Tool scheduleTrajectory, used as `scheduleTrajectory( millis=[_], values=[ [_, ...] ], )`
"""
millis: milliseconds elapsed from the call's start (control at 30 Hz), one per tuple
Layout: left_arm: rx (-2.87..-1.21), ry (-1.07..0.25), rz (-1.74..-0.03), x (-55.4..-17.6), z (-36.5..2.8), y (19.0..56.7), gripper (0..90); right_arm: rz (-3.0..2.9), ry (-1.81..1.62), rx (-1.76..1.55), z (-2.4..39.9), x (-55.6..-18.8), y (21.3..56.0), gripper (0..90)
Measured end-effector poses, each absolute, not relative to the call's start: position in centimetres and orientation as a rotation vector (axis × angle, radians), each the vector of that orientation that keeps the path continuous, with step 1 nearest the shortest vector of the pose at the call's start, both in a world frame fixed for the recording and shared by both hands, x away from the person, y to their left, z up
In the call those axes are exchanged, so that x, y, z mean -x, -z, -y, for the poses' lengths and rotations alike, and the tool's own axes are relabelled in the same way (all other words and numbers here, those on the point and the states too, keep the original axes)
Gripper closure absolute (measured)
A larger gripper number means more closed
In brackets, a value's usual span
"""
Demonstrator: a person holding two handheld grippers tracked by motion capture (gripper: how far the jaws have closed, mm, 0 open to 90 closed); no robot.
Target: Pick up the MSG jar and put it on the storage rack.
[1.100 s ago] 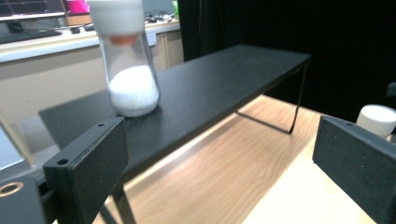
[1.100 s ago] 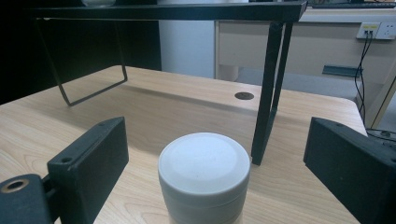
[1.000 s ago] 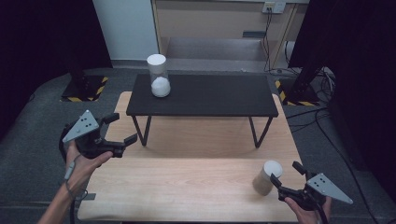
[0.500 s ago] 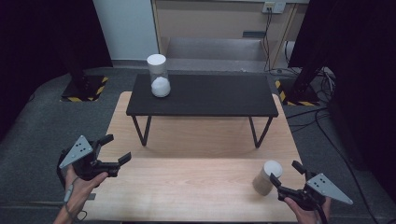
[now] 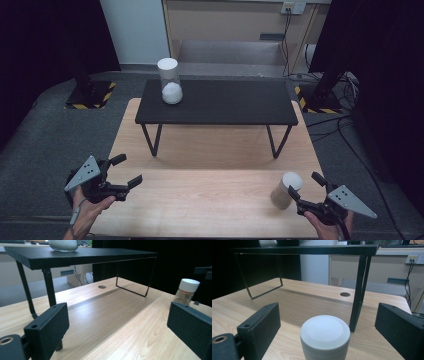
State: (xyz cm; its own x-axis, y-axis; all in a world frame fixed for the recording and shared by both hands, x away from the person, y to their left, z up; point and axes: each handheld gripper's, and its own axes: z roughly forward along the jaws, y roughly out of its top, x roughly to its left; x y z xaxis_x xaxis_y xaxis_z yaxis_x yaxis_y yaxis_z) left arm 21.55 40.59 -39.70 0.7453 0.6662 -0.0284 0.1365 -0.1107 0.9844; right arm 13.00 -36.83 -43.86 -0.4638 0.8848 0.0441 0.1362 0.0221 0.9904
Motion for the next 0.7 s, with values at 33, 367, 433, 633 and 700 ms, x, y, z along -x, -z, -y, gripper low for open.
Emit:
scheduleTrajectory(
  millis=[33,367,433,633,700],
  values=[
    [-1.657,-0.516,-0.645,-21.44,-40.55,39.67,2.6,-1.664,-1.5,-1.05,36.84,-13.01,43.87,6.7],
    [-1.649,-0.496,-0.625,-21.29,-40.8,40.05,2.6,-1.666,-1.502,-1.05,36.88,-12.82,43.93,6.7],
    [-1.646,-0.496,-0.623,-21.25,-40.8,39.98,2.6,-1.673,-1.5,-1.046,36.83,-12.78,43.92,6.7],
    [-1.63,-0.489,-0.626,-21.38,-41.02,40.1,2.6,-1.68,-1.489,-1.038,36.7,-12.6,43.88,6.7],
    [-1.64,-0.491,-0.622,-21.48,-41.05,40.08,2.6,-1.679,-1.488,-1.042,36.74,-12.62,43.85,6.7]
  ],
)
